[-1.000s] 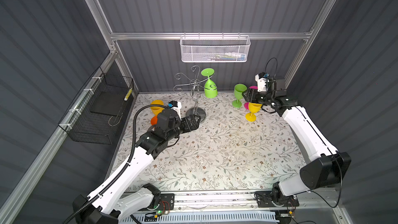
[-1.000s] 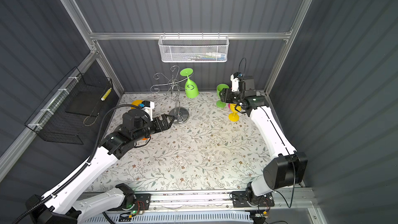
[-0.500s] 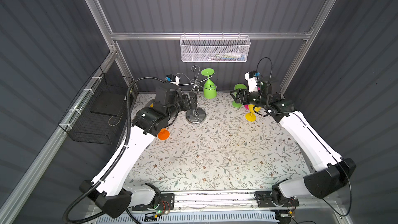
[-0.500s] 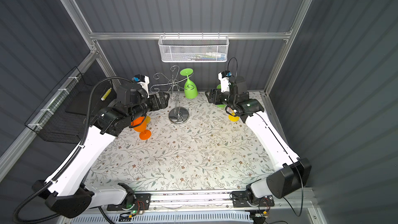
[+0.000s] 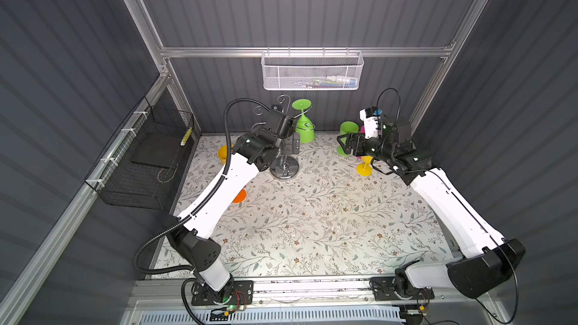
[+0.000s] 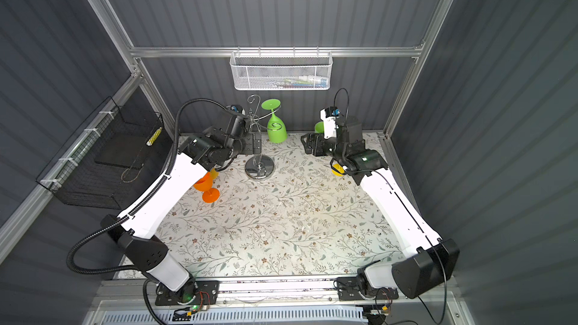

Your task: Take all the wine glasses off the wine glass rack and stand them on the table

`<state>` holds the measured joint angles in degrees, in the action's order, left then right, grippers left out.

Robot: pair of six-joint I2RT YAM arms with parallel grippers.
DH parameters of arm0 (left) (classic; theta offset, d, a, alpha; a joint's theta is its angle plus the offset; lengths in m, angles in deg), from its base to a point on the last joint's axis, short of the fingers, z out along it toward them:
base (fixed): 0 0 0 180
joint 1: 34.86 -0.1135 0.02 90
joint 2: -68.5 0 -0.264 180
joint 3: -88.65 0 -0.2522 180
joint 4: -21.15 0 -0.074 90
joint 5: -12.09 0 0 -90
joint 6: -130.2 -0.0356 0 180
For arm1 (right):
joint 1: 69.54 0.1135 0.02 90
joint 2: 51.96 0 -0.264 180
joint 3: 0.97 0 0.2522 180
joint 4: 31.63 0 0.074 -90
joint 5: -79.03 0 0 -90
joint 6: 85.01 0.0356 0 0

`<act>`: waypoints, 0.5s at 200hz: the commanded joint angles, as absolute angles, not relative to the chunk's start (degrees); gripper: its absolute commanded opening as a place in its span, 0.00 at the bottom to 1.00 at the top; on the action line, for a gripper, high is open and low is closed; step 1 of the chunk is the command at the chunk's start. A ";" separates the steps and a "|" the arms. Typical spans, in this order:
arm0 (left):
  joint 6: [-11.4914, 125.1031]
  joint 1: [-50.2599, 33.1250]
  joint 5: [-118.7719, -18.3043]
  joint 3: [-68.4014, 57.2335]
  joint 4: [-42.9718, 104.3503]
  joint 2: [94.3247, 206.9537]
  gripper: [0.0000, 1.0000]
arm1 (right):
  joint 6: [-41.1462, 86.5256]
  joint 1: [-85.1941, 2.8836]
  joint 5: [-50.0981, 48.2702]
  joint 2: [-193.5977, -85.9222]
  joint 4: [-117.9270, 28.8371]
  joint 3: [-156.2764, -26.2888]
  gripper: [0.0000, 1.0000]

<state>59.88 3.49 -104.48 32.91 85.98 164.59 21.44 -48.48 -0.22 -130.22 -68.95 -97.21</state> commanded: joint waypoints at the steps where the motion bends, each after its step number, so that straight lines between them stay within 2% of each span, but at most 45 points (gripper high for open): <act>1: 58.07 3.97 -110.16 36.03 89.80 166.52 1.00 | 20.81 -48.36 -1.12 -129.33 -67.98 -96.49 0.84; 50: 57.84 3.90 -115.38 40.05 92.65 168.24 1.00 | 20.63 -48.33 -1.50 -128.94 -67.98 -95.91 0.85; 100: 57.42 2.52 -115.95 40.24 94.37 167.60 1.00 | 20.72 -48.36 -1.56 -128.27 -67.98 -95.16 0.85</act>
<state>58.55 3.45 -114.09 39.14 91.49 168.39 21.24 -48.48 -1.05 -129.71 -68.97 -95.72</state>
